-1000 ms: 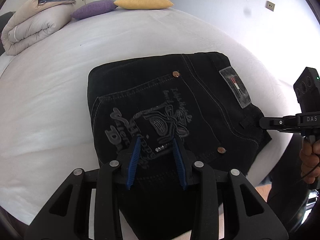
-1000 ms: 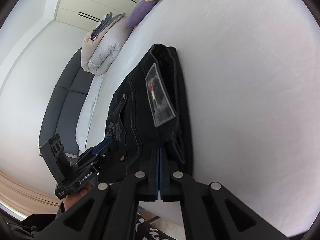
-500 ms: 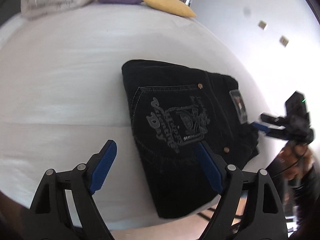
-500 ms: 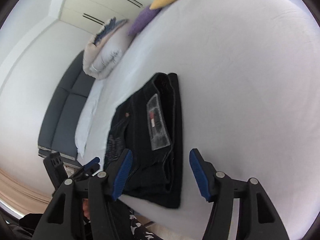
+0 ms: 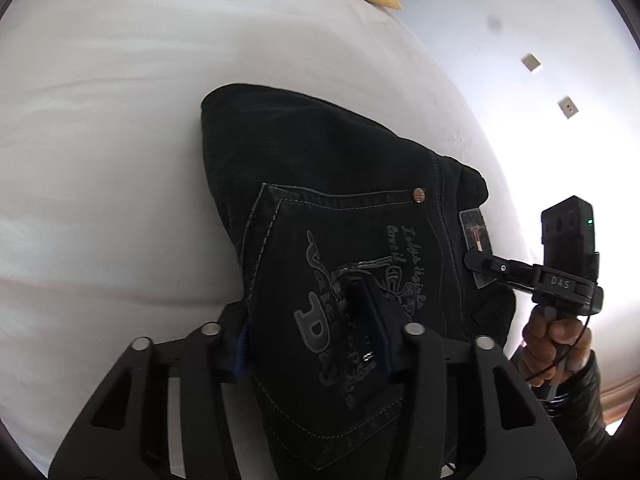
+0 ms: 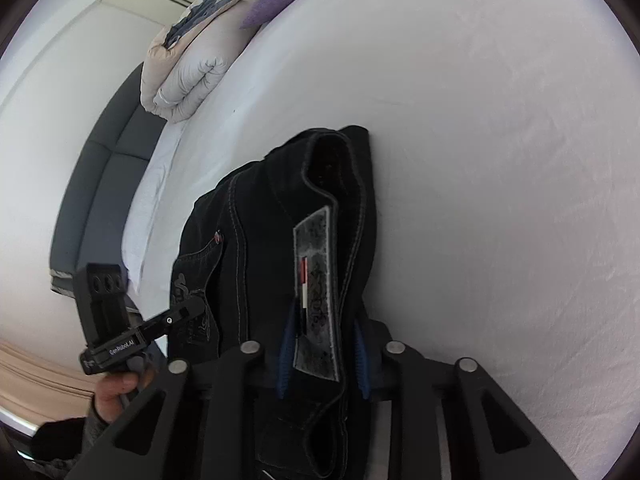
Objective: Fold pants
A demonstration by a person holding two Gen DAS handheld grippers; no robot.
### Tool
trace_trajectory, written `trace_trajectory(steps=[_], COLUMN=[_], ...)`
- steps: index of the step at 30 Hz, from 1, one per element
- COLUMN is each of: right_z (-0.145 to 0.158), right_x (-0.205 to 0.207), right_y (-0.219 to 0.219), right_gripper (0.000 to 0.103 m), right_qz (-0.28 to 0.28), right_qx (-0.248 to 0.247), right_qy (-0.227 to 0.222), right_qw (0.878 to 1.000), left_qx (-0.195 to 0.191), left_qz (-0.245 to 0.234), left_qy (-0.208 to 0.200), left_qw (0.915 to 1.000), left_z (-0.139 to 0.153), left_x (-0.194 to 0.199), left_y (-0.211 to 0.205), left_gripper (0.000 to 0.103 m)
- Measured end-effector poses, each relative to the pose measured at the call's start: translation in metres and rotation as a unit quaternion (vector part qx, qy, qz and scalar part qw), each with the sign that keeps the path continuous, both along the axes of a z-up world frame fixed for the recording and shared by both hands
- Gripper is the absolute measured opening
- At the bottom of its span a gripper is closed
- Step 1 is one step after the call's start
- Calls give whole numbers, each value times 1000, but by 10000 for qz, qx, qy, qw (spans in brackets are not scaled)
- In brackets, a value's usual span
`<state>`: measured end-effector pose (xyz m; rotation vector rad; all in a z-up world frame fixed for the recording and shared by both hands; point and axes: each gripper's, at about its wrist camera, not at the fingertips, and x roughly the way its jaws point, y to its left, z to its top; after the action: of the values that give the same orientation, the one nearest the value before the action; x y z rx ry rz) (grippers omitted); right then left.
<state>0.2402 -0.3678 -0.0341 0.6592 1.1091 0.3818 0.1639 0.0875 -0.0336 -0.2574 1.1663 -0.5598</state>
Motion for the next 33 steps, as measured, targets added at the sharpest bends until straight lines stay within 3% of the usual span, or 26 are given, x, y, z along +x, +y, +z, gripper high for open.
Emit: trace_trajectory(steps=[1, 3, 7, 12, 16, 20, 22, 23, 25, 28, 31, 33], right_z=[4, 19, 61, 87, 78, 37, 8, -2, -17, -17, -6, 7], right_x=[-2, -9, -11, 14, 49, 81, 86, 83, 77, 72, 69, 56], right_y=[2, 2, 5, -25, -52, -72, -80, -87, -96, -95, -88, -86], right_gripper=[22, 20, 19, 19, 19, 19, 21, 27, 28, 30, 44, 54], right_qz=[2, 33, 167, 32, -64, -186, -335, -388, -522, -550, -573, -700], right_qx=[-47, -13, -120, -129, -95, -63, -189, -80, 272, 279, 60, -155], right_qy=[-65, -293, -817, -1116, -1045, -664, -390, -334, -448, -644, -624, -759], right_qw=[10000, 9996, 9964, 9937, 9945, 9976, 9985, 9987, 9973, 9960, 9964, 9945], left_qx=[-8, 4, -63, -44, 62, 449, 614, 586, 603, 514, 568, 687], left_qz=[-23, -54, -96, -239, -358, -402, -321, -294, -165, -79, -38, 38], left_qy=[-52, -178, -552, -976, -1058, -910, -819, -835, -875, -851, -950, -1269], left_qw=[10000, 9998, 9984, 9949, 9937, 9940, 9942, 9943, 9942, 9950, 9938, 9895], left_z=[3, 12, 45, 79, 73, 40, 20, 17, 9, 6, 13, 21], left_x=[-1, -3, -1, 29, 77, 117, 122, 122, 121, 121, 118, 97], left_y=[-1, -3, -8, -26, -47, -69, -74, -75, -70, -64, -60, -53], left_gripper=[25, 20, 18, 18, 19, 20, 27, 28, 48, 52, 52, 54])
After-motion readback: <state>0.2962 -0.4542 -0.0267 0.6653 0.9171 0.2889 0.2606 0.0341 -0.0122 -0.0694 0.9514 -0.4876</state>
